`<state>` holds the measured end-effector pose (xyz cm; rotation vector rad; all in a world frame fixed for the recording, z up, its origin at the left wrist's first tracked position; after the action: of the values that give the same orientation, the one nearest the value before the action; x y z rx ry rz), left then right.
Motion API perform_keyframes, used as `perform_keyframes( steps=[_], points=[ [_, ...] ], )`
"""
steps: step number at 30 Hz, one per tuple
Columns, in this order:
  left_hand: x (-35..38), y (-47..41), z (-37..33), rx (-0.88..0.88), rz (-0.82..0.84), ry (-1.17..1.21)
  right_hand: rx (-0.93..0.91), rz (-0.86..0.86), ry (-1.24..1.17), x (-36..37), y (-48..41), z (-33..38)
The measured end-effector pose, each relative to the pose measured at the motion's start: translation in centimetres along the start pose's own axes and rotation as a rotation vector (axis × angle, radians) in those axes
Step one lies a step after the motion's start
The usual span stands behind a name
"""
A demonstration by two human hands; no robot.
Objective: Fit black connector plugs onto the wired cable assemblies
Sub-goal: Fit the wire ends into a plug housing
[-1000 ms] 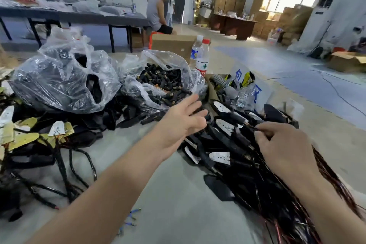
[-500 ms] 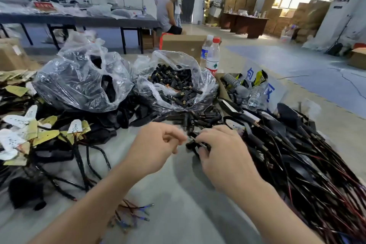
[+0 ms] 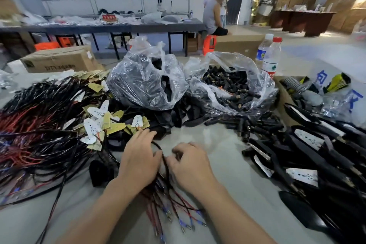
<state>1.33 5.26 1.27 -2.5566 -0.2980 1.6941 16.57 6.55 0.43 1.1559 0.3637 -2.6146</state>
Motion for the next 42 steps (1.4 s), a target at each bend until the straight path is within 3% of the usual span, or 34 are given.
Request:
perform_keyframes(
  steps=[4, 8, 12, 16, 21, 24, 27, 34, 38, 40, 42],
  points=[
    [0.9, -0.7, 1.0, 0.024, 0.003, -0.008, -0.09, 0.069, 0.062, 1.2, -1.4, 1.4],
    [0.1, -1.1, 2.0, 0.016, -0.057, 0.2, -0.106, 0.133, 0.099, 1.2, -0.7, 0.8],
    [-0.3, -0.6, 1.8, 0.012, -0.148, 0.223, 0.069, 0.024, 0.15, -1.3, -0.8, -1.0],
    [0.4, -0.6, 1.3, 0.001, -0.121, 0.114, 0.249, -0.094, 0.239, -3.2, -1.2, -2.3],
    [0.0, -0.5, 0.9, 0.023, -0.148, 0.125, 0.258, -0.352, 0.026, -4.5, -0.6, -3.1],
    [-0.3, -0.1, -0.3, 0.127, -0.122, 0.076, 0.052, -0.297, -0.169, -4.0, -0.7, -2.0],
    [0.0, -0.2, -0.7, 0.153, -0.079, 0.035, -0.127, -0.23, -0.211, -3.3, -0.4, -0.4],
    [-0.1, -0.4, 0.9, 0.007, -0.156, 0.03, 0.115, -0.568, -0.272, -6.0, -0.1, -3.9],
    [-0.6, -0.5, 1.5, -0.082, -0.223, 0.065, 0.094, -0.61, -0.363, -6.6, 0.4, -3.9],
    [-1.1, -0.4, 1.2, -0.058, -0.244, -0.007, 0.055, -0.591, -0.531, -6.7, 0.4, -3.5],
    [-1.3, -0.3, 0.5, -0.004, -0.24, -0.092, 0.057, -0.536, -0.871, -6.5, 0.0, -3.6]
  ],
)
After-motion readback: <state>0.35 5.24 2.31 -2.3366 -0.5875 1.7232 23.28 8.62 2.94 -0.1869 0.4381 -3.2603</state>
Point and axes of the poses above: each hand's wrist, its own y-axis away from the middle knuckle, its own x-axis out of the palm, z = x × y, the point moved 6 cm from there along -y, towards the middle knuckle, and after that the axes turned 7 degrees about z, right-handed, at the moved point
